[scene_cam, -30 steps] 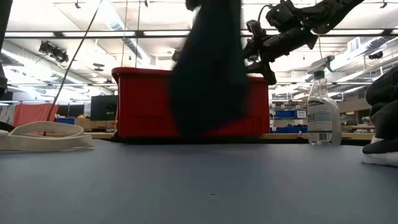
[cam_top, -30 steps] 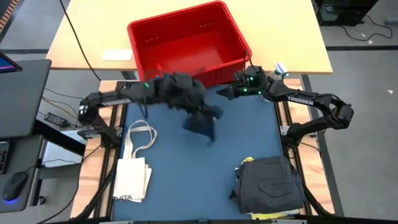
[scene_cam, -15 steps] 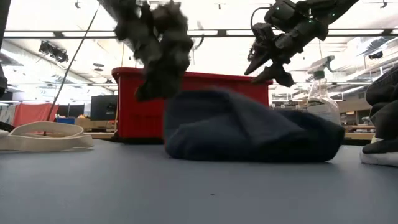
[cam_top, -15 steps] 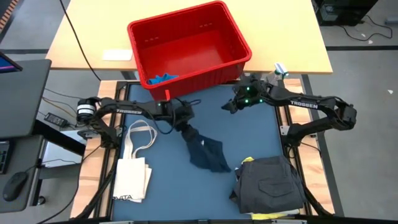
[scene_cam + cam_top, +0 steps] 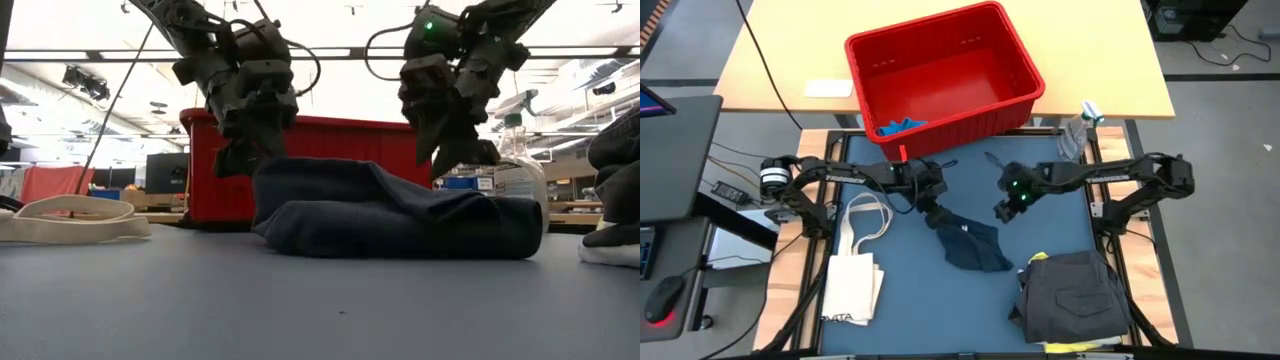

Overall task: Fold laundry
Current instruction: Fold the blue boxer

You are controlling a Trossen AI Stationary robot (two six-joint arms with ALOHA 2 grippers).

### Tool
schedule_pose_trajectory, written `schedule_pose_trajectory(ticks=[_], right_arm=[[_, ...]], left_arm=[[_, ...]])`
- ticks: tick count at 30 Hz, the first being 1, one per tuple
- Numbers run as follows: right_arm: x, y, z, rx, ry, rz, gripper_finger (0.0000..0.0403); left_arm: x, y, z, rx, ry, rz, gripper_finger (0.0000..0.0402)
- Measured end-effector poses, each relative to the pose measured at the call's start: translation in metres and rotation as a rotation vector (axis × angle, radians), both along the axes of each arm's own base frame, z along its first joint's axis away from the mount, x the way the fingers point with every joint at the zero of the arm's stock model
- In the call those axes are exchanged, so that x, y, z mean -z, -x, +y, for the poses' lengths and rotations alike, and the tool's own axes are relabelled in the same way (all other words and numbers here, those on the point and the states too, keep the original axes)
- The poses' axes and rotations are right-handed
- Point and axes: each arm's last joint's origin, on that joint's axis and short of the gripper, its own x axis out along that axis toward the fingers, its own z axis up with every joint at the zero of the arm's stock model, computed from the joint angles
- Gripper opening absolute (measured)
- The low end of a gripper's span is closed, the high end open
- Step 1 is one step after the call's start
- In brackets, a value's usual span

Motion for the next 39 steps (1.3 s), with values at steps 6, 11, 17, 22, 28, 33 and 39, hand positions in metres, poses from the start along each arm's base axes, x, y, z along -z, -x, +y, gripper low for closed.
schedule_pose_trajectory(ticks=[6,11,17,22,28,33,39], right_arm=[[0.032,-0.013,0.020,-0.039,-0.082,0.122,0.0156],[0.050,-0.025,0.027,-0.033,-0.082,0.131,0.0156],[0.064,-0.038,0.023,0.076,-0.031,0.096,0.0156],[0.079,-0.044,0.017,0.093,-0.021,0.106,0.0136],[0.072,-0.044,0.014,0.082,0.091,0.066,0.0018],[0.026,-0.025,0.011,0.203,0.216,0.017,0.0009],[-0.030,0.016,0.008,0.395,0.431,-0.031,0.0009]], left_arm=[[0.007,0.008,0.008,0.056,-0.050,0.032,0.0222],[0.023,0.015,0.011,0.049,-0.060,0.019,0.0222],[0.037,0.022,0.011,0.022,-0.052,0.021,0.0204],[0.046,0.026,0.012,-0.031,-0.101,0.022,0.0153],[0.045,0.028,0.012,-0.065,-0.122,0.043,0.0036],[0.005,0.028,0.012,-0.081,-0.143,-0.073,0.0017],[-0.056,0.036,0.012,-0.136,-0.260,-0.260,0.0015]])
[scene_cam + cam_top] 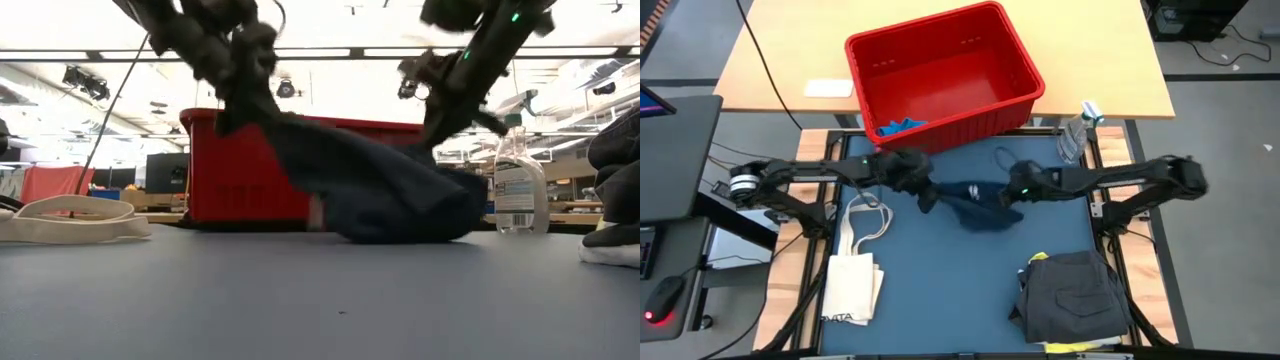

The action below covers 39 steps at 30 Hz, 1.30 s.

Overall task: Fold laundry
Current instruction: Fold the blue boxer

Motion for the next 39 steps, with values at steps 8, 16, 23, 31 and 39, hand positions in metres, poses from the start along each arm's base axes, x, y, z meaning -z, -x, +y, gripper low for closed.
schedule_pose_trajectory(ticks=[8,16,23,31,39], right_arm=[[-0.042,0.014,-0.002,0.030,0.101,-0.234,0.0007],[-0.051,0.001,-0.002,-0.004,-0.045,-0.443,0.0007],[-0.044,-0.034,-0.008,-0.141,-0.096,-0.613,0.0007],[-0.024,-0.055,-0.011,-0.132,-0.117,-0.623,0.0007],[-0.022,-0.057,-0.012,-0.136,-0.138,-0.647,0.0007]], left_arm=[[-0.038,0.006,0.001,-0.076,-0.106,-0.109,0.0016],[-0.041,0.004,0.002,-0.186,-0.004,-0.155,0.0017],[-0.042,-0.020,-0.006,-0.134,-0.020,-0.305,0.0017],[-0.035,-0.030,-0.014,-0.109,-0.010,-0.312,0.0018],[-0.028,-0.031,-0.014,-0.089,-0.002,-0.253,0.0058]])
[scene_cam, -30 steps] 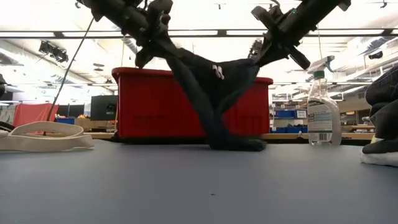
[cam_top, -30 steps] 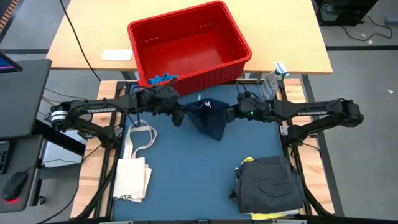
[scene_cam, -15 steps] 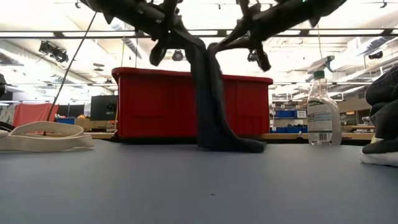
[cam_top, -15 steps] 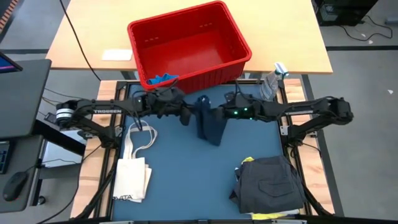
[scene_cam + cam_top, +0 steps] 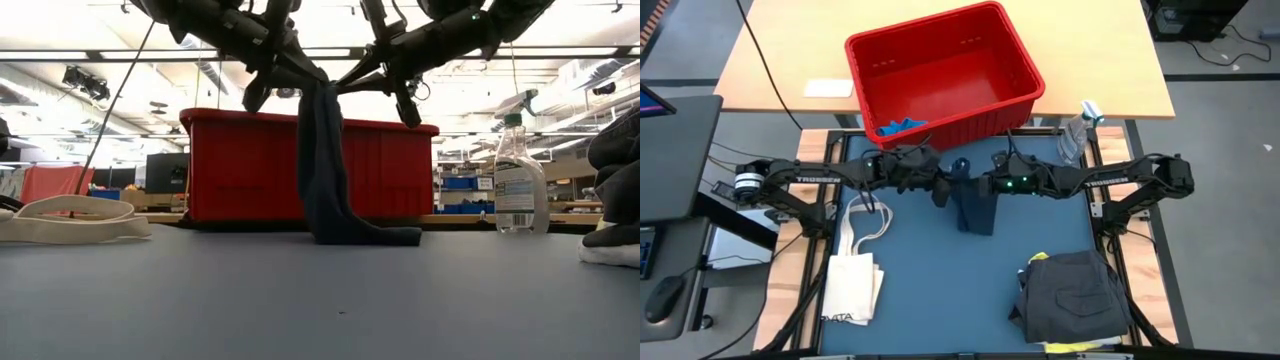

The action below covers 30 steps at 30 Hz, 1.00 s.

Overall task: Fold laundry
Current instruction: Fold the blue boxer

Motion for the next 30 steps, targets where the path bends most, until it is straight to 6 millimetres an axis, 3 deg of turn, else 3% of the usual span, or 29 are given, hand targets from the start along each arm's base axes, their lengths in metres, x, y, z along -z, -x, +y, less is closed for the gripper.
schedule_pose_trajectory(ticks=[9,14,21,30], right_arm=[[-0.004,0.001,-0.005,0.087,-0.080,-0.048,0.0007],[-0.004,0.001,-0.005,0.111,-0.085,-0.052,0.0007],[-0.004,0.000,-0.006,0.113,-0.085,-0.069,0.0008],[0.001,-0.005,-0.002,0.077,-0.112,-0.066,0.0008]], left_arm=[[0.001,0.000,-0.001,0.025,-0.017,0.007,0.0204],[-0.002,-0.001,0.001,0.020,-0.043,-0.023,0.0258],[0.015,-0.017,0.005,0.008,-0.037,-0.014,0.0283],[0.028,-0.024,0.011,-0.042,-0.008,0.008,0.0266]])
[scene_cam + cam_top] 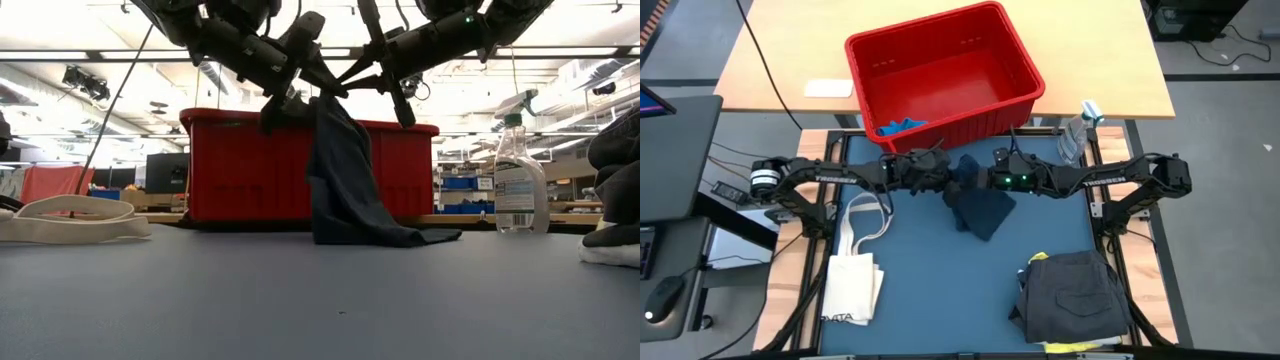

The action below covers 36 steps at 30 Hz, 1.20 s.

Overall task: Fold laundry
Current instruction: Fold the blue boxer

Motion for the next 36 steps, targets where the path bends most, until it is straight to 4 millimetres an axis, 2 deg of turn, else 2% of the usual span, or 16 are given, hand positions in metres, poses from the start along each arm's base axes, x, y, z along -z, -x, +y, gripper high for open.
schedule_pose_trajectory(ticks=[3,7,11,13,17,21,25,30,36], right_arm=[[0.001,0.000,0.000,-0.004,0.006,0.011,0.0008],[0.002,0.001,0.000,-0.019,0.053,0.036,0.0014],[0.003,0.001,-0.001,-0.060,0.109,0.064,0.0044],[0.003,0.005,-0.002,-0.106,0.122,0.097,0.0069],[-0.009,0.024,-0.003,-0.164,0.203,0.168,0.0123],[-0.029,0.052,-0.004,-0.176,0.309,0.225,0.0171],[-0.048,0.068,-0.006,-0.242,0.392,0.158,0.0218],[-0.047,0.058,-0.010,-0.392,0.418,0.057,0.0263],[-0.024,0.032,-0.015,-0.492,0.353,0.028,0.0271]], left_arm=[[-0.002,0.001,0.001,-0.027,-0.017,-0.003,0.0221],[-0.002,0.002,0.002,-0.040,-0.022,-0.002,0.0134],[-0.001,0.002,0.002,-0.044,-0.021,0.006,0.0043],[-0.004,0.004,0.006,-0.058,-0.025,-0.003,0.0019],[-0.016,0.011,0.013,0.029,-0.076,-0.035,0.0026],[-0.031,0.020,0.010,0.280,-0.181,-0.089,0.0032],[-0.042,0.027,0.005,0.454,-0.275,-0.148,0.0033],[-0.043,0.027,0.001,0.559,-0.310,-0.182,0.0033],[-0.046,0.026,-0.001,0.579,-0.338,-0.216,0.0033]])
